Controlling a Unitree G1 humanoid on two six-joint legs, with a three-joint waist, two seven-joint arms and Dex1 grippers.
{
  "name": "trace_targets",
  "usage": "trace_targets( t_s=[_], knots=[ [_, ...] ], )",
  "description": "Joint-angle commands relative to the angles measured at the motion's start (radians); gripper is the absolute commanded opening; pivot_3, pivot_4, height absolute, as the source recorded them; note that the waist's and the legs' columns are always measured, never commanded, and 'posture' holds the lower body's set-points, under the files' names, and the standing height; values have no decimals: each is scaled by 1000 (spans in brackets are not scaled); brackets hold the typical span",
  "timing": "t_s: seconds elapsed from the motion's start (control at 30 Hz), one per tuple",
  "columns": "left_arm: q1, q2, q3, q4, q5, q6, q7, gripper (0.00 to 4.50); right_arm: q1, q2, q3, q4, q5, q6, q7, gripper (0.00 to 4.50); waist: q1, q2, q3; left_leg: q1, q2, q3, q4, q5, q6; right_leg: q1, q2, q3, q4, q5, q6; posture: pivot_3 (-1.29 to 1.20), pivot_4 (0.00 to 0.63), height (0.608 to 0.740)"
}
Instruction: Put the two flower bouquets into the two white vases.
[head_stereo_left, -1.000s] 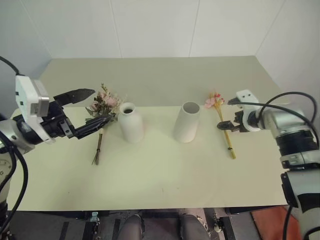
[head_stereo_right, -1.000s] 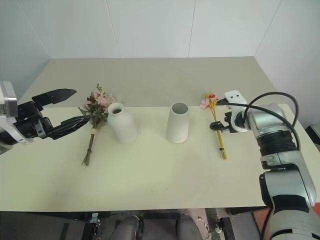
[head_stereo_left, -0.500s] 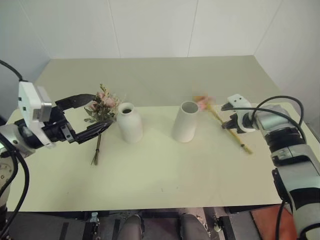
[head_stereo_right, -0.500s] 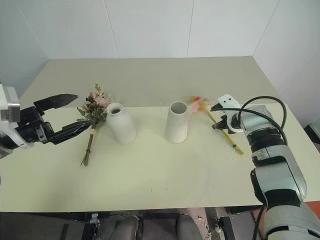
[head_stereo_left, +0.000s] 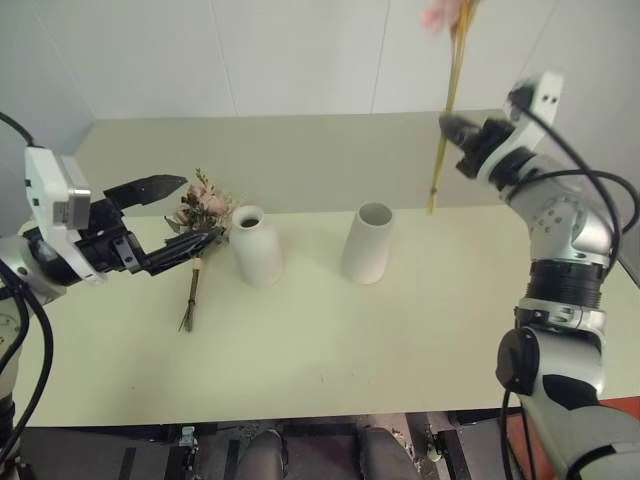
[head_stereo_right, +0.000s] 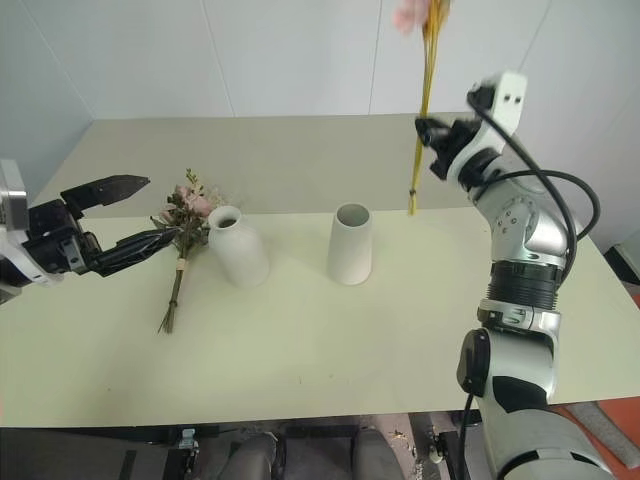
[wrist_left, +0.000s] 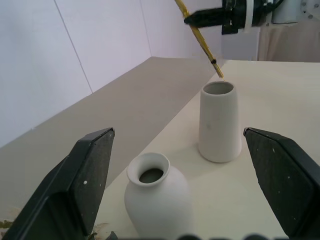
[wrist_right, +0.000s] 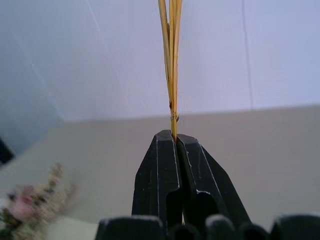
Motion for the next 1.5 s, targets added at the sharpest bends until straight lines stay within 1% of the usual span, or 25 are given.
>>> trace_targets(
  t_s=[0.03, 0.2, 0.27, 0.4, 0.6, 0.77, 0.97, 1.17, 1.27, 1.33, 1.43, 1.47, 1.5],
  knots=[
    [-31, 6, 2, 13, -21, 8, -11, 4500, -13, 32, -7, -163, 116, 4, 10, 47, -2, 0, 0, 0, 0, 0, 0, 0, 0, 0, 0, 0, 0, 0, 0, 0, 150, 740],
    [-35, 6, -4, 24, -16, 10, -20, 4500, 72, 60, 25, -321, 211, 31, 10, 47, -1, 0, 0, 0, 0, 0, 0, 0, 0, -1, 0, 0, 1, 0, 0, 0, 150, 740],
    [-40, 3, -6, 25, -19, 11, -20, 4500, 115, 64, 56, -342, 197, 10, 13, 47, -1, 0, 0, 0, 0, 0, 0, 0, 0, -1, 0, 0, 1, 0, 0, 0, 150, 740],
    [-51, 14, -17, 45, -2, 2, -40, 4500, 152, 79, 91, -349, 185, -34, -1, 47, -4, 0, 0, 1, 0, 0, 0, 1, 1, -2, 0, 0, 3, 0, 0, 0, 150, 740],
    [-60, 12, -17, 53, 8, 4, -49, 4500, 157, 116, 142, -346, 150, -92, -35, 47, -9, 0, 0, -1, 0, 0, -1, 2, 1, -6, 0, 1, 4, 0, 0, 0, 150, 740],
    [-56, 9, -16, 46, 10, 9, -42, 4500, 156, 135, 159, -332, 145, -116, -48, 47, -8, 0, 0, -2, 0, 0, -1, 2, 1, -7, 0, 1, 4, 0, 0, 0, 150, 740],
    [-37, 12, 1, 30, 7, 20, -27, 4500, 234, 140, 209, -323, 83, -177, -34, 47, -7, 0, 0, -2, 0, 0, -1, 2, 1, -6, 0, 1, 4, 0, 0, 0, 150, 740],
    [-10, 14, 13, 14, 3, 23, -18, 4500, 275, 138, 215, -335, 67, -211, -30, 47, -9, 0, 0, -2, 0, 0, -1, 2, 1, -7, 0, 1, 5, 0, 0, 0, 150, 740],
    [-5, 14, 16, 11, 2, 29, -5, 4500, 330, 117, 226, -370, 66, -221, 1, 757, -7, 0, 0, -2, 0, 0, -1, 2, 1, -7, 0, 1, 5, 0, 0, 0, 150, 740],
    [-3, 12, 18, 11, 3, 33, 1, 4500, 357, 104, 231, -392, 71, -223, 18, 1418, -6, 0, 0, -2, 0, 0, -1, 2, 1, -7, 0, 1, 4, 0, 0, 0, 150, 740],
    [18, 12, 29, 21, 30, 25, 14, 4500, 409, 74, 228, -428, 93, -214, 56, 2527, -6, 0, 0, -2, 0, 0, -1, 2, 1, -7, 0, 1, 4, 0, 0, 0, 150, 740],
    [25, 13, 36, 29, 41, 27, 26, 4500, 428, 58, 225, -439, 100, -212, 74, 2791, -5, 0, 0, -2, 0, 0, -1, 2, 1, -7, 0, 1, 4, 0, 0, 0, 150, 740],
    [28, 14, 40, 34, 47, 28, 34, 4500, 439, 48, 223, -445, 104, -211, 86, 3170, -5, 0, 0, -2, 0, 0, -1, 2, 1, -7, 0, 1, 4, 0, 0, 0, 150, 740]
  ],
)
